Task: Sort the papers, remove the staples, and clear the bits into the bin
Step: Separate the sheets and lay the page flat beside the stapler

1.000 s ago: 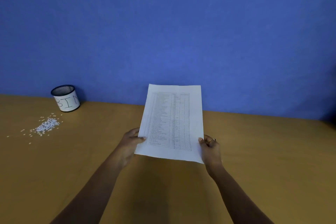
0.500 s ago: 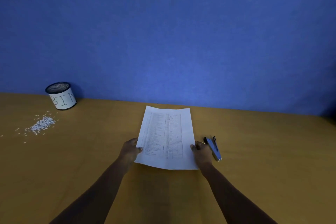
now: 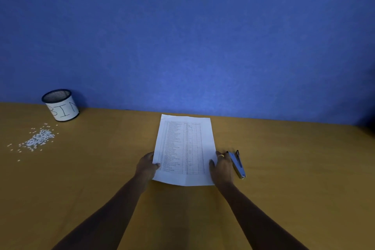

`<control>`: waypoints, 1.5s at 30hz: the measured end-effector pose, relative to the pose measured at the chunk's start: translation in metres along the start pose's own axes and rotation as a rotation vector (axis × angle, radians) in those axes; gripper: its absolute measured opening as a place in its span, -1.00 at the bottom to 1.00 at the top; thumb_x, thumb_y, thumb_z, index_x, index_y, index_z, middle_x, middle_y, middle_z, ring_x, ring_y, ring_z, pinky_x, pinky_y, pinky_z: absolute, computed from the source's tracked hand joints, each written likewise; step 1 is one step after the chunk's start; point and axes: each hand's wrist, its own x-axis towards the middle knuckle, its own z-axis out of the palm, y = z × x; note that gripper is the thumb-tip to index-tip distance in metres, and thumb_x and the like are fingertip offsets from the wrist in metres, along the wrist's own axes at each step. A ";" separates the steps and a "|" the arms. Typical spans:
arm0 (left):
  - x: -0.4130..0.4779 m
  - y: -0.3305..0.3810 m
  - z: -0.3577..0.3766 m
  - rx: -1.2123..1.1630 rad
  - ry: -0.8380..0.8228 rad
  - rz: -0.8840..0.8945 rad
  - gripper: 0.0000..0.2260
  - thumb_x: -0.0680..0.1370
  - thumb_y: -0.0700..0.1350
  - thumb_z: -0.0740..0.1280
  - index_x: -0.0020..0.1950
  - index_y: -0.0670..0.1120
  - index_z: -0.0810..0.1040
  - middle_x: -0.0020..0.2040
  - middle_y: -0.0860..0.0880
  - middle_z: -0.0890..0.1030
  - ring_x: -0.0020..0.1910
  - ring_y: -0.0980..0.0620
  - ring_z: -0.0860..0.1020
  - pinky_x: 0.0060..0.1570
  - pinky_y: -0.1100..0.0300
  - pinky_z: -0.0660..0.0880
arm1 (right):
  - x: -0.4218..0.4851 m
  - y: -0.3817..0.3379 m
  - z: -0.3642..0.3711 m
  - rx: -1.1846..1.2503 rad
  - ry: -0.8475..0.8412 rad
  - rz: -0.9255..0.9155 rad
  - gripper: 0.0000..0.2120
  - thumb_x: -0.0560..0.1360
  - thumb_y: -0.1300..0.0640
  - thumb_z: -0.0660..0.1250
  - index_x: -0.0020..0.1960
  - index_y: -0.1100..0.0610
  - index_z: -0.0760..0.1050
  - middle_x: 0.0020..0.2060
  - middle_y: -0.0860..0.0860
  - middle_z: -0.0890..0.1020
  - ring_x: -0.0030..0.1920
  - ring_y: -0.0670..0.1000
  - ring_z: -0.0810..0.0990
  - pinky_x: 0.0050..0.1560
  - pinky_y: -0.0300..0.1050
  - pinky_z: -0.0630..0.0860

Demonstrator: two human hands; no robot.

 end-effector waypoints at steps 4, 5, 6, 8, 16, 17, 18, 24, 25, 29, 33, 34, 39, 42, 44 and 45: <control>0.004 0.001 0.002 0.059 0.012 0.066 -0.58 0.49 -0.38 0.29 0.34 -0.21 0.40 0.23 -0.21 0.53 0.18 -0.18 0.50 0.16 -0.04 0.43 | -0.006 0.006 0.008 -0.191 -0.037 -0.195 -0.53 0.57 0.03 0.17 0.43 0.16 0.25 0.43 0.08 0.25 0.43 0.05 0.23 0.38 -0.08 0.28; 0.004 0.001 0.002 0.079 0.023 0.082 -0.58 0.48 -0.38 0.29 0.34 -0.20 0.40 0.23 -0.20 0.53 0.18 -0.18 0.50 0.15 -0.03 0.44 | -0.007 0.008 0.009 -0.233 -0.069 -0.217 -0.53 0.57 0.00 0.16 0.43 0.14 0.25 0.45 0.06 0.24 0.44 0.05 0.20 0.40 -0.06 0.25; 0.005 0.000 0.002 0.106 0.035 0.102 -0.57 0.49 -0.38 0.29 0.35 -0.20 0.38 0.24 -0.19 0.53 0.18 -0.17 0.50 0.16 -0.02 0.43 | -0.008 0.009 0.010 -0.271 -0.096 -0.230 -0.52 0.57 -0.03 0.15 0.43 0.12 0.26 0.46 0.05 0.22 0.46 0.04 0.18 0.42 -0.05 0.23; 0.004 0.002 0.002 0.176 0.066 0.145 -0.55 0.49 -0.36 0.30 0.37 -0.21 0.34 0.26 -0.15 0.50 0.22 -0.16 0.47 0.20 0.00 0.40 | -0.010 0.010 0.011 -0.326 -0.127 -0.245 -0.51 0.57 -0.07 0.12 0.44 0.10 0.24 0.48 0.03 0.20 0.47 0.02 0.15 0.44 -0.06 0.18; 0.000 -0.009 0.012 0.772 -0.061 0.457 -0.37 0.49 0.01 0.36 0.48 -0.12 0.18 0.54 -0.10 0.04 0.50 -0.07 0.08 0.44 0.06 0.10 | -0.006 0.009 0.013 -0.359 -0.195 -0.240 -0.45 0.58 -0.13 0.07 0.49 0.08 0.10 0.52 0.03 0.08 0.52 0.01 0.04 0.49 -0.03 0.03; -0.002 -0.011 0.013 0.831 -0.103 0.475 -0.34 0.49 0.05 0.34 0.49 -0.10 0.15 0.54 -0.09 0.01 0.51 -0.06 0.04 0.45 0.04 0.07 | -0.006 0.009 0.013 -0.357 -0.197 -0.239 -0.45 0.58 -0.13 0.06 0.49 0.08 0.10 0.52 0.04 0.08 0.52 0.01 0.03 0.49 -0.03 0.03; -0.002 -0.013 0.014 0.886 -0.141 0.483 -0.32 0.49 0.09 0.32 0.50 -0.10 0.11 0.55 -0.09 -0.02 0.52 -0.05 -0.01 0.47 0.02 0.04 | -0.006 0.009 0.013 -0.354 -0.198 -0.239 -0.45 0.58 -0.13 0.06 0.49 0.08 0.10 0.52 0.04 0.08 0.52 0.02 0.03 0.49 -0.03 0.03; -0.001 -0.022 0.015 0.960 -0.198 0.470 -0.27 0.53 0.12 0.25 0.52 -0.15 -0.06 0.55 -0.10 -0.07 0.53 -0.03 -0.10 0.49 0.05 -0.08 | -0.005 0.015 0.012 -0.340 -0.092 -0.243 -0.55 0.62 0.04 0.03 0.46 0.17 0.17 0.51 0.10 0.11 0.52 0.07 0.02 0.50 0.00 -0.03; -0.001 -0.022 0.015 0.955 -0.196 0.472 -0.27 0.53 0.12 0.25 0.52 -0.15 -0.05 0.55 -0.10 -0.07 0.53 -0.03 -0.10 0.48 0.06 -0.08 | -0.004 0.017 0.010 -0.337 -0.035 -0.237 -0.57 0.61 0.10 0.04 0.44 0.20 0.21 0.51 0.13 0.12 0.52 0.10 0.02 0.50 0.04 -0.04; 0.001 -0.025 0.016 0.936 -0.195 0.475 -0.26 0.53 0.13 0.25 0.52 -0.16 -0.06 0.55 -0.09 -0.07 0.53 -0.03 -0.10 0.47 0.06 -0.09 | 0.000 0.029 0.000 -0.447 0.102 -0.119 -0.63 0.58 0.22 0.05 0.36 0.19 0.36 0.50 0.13 0.12 0.52 0.16 -0.03 0.46 0.22 -0.10; 0.002 -0.025 0.017 0.926 -0.193 0.466 -0.26 0.53 0.13 0.24 0.52 -0.15 -0.07 0.55 -0.09 -0.07 0.53 -0.02 -0.10 0.48 0.05 -0.09 | -0.001 0.036 -0.006 -0.373 0.133 0.004 -0.55 0.58 0.22 0.06 0.46 0.09 0.18 0.49 0.10 0.13 0.50 0.18 0.07 0.43 0.20 0.13; 0.002 -0.024 0.017 0.928 -0.194 0.465 -0.26 0.53 0.13 0.24 0.52 -0.15 -0.07 0.55 -0.08 -0.07 0.53 -0.02 -0.10 0.48 0.04 -0.09 | -0.002 0.037 -0.007 -0.335 0.145 0.011 -0.55 0.58 0.23 0.09 0.46 0.09 0.18 0.48 0.11 0.17 0.48 0.17 0.15 0.41 0.14 0.24; 0.003 -0.024 0.017 0.922 -0.188 0.462 -0.25 0.52 0.13 0.25 0.52 -0.16 -0.07 0.55 -0.08 -0.06 0.53 -0.01 -0.09 0.48 0.05 -0.09 | 0.003 0.033 -0.009 -0.126 0.161 0.044 -0.55 0.52 0.35 0.19 0.40 0.18 0.27 0.41 0.12 0.30 0.31 0.18 0.44 0.22 0.08 0.50; 0.002 -0.023 0.017 0.922 -0.187 0.468 -0.25 0.52 0.13 0.25 0.52 -0.16 -0.06 0.55 -0.08 -0.05 0.53 -0.01 -0.09 0.48 0.04 -0.09 | 0.011 0.031 -0.011 -0.045 0.170 0.055 -0.59 0.52 0.39 0.17 0.36 0.22 0.32 0.36 0.15 0.37 0.23 0.21 0.51 0.14 0.12 0.54; 0.001 -0.023 0.017 0.926 -0.188 0.467 -0.25 0.53 0.13 0.25 0.52 -0.16 -0.07 0.55 -0.08 -0.06 0.53 -0.01 -0.09 0.48 0.05 -0.10 | 0.016 0.029 -0.013 -0.008 0.158 0.039 -0.60 0.52 0.39 0.18 0.35 0.24 0.33 0.33 0.18 0.40 0.23 0.22 0.49 0.16 0.12 0.53; 0.001 -0.023 0.017 0.923 -0.190 0.467 -0.25 0.52 0.13 0.25 0.52 -0.17 -0.07 0.55 -0.08 -0.06 0.53 -0.01 -0.09 0.48 0.05 -0.10 | 0.018 0.027 -0.014 0.010 0.147 0.032 -0.61 0.52 0.39 0.17 0.34 0.26 0.34 0.31 0.19 0.41 0.24 0.22 0.49 0.17 0.11 0.52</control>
